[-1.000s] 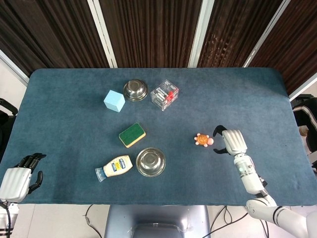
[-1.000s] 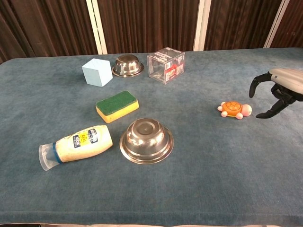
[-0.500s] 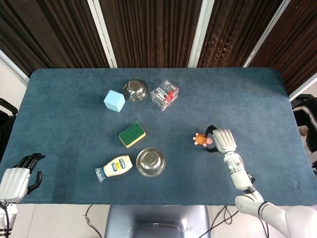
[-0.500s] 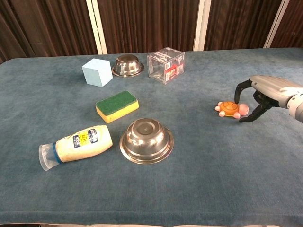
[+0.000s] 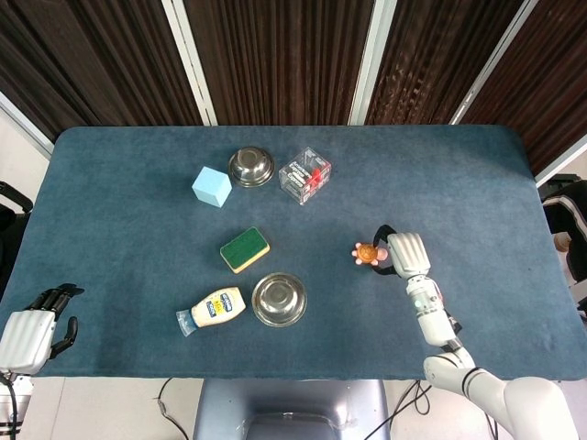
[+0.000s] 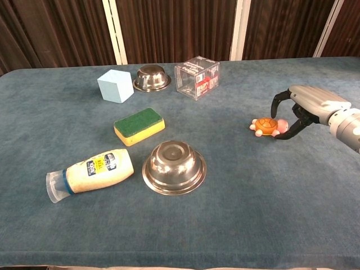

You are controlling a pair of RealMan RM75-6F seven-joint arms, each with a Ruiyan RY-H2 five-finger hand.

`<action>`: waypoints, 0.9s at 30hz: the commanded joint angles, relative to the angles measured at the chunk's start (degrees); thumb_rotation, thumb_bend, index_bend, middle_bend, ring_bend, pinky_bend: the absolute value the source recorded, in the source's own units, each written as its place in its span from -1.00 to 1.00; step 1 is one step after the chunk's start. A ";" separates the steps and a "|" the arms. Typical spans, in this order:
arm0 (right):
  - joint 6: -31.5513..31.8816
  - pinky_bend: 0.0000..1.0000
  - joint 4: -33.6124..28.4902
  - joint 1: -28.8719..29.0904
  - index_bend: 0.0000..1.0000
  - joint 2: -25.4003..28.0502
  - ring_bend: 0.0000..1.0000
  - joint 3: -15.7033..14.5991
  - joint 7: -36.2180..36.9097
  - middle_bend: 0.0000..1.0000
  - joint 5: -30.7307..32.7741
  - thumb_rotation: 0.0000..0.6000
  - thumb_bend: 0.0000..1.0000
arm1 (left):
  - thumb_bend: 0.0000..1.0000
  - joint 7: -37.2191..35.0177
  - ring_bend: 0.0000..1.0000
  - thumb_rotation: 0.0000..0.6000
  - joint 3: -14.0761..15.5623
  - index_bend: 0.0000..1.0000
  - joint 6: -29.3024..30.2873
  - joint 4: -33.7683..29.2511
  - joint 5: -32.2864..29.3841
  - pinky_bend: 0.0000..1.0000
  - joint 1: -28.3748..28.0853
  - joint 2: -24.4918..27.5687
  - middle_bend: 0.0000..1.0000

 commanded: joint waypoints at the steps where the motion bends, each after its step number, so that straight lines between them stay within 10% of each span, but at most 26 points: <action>1: -1.14 0.88 2.08 1.02 0.16 -1.62 0.87 0.23 1.87 -0.13 0.19 1.00 -0.63 | 0.11 0.01 -0.51 1.00 0.01 -0.45 -0.21 0.09 -0.03 0.10 -0.11 -0.06 -0.58; 5: -0.76 0.88 4.36 1.55 0.18 -3.11 0.88 -0.85 3.49 -0.13 -1.24 1.00 -0.30 | 0.11 -0.11 -0.51 1.00 0.18 -0.44 -0.12 0.22 0.02 0.10 0.05 -0.01 -0.58; 9: 2.51 0.94 7.38 1.47 0.54 -4.67 0.93 -2.21 5.18 0.10 -3.59 1.00 0.63 | 0.11 -0.62 -0.51 1.00 0.72 -0.44 0.93 0.20 0.60 0.10 0.83 0.34 -0.58; 12: 3.23 0.95 8.54 1.39 0.68 -5.07 0.95 -2.94 6.64 0.20 -4.51 1.00 0.97 | 0.11 -0.74 -0.51 1.00 0.60 -0.43 0.90 0.23 0.60 0.10 0.76 0.28 -0.58; 27: 6.69 0.94 2.36 -1.28 0.62 -1.84 0.94 -4.71 4.16 0.28 -5.84 1.00 1.00 | 0.12 -0.16 -0.51 1.00 0.02 -0.38 0.30 0.58 0.22 0.10 0.24 -0.19 -0.58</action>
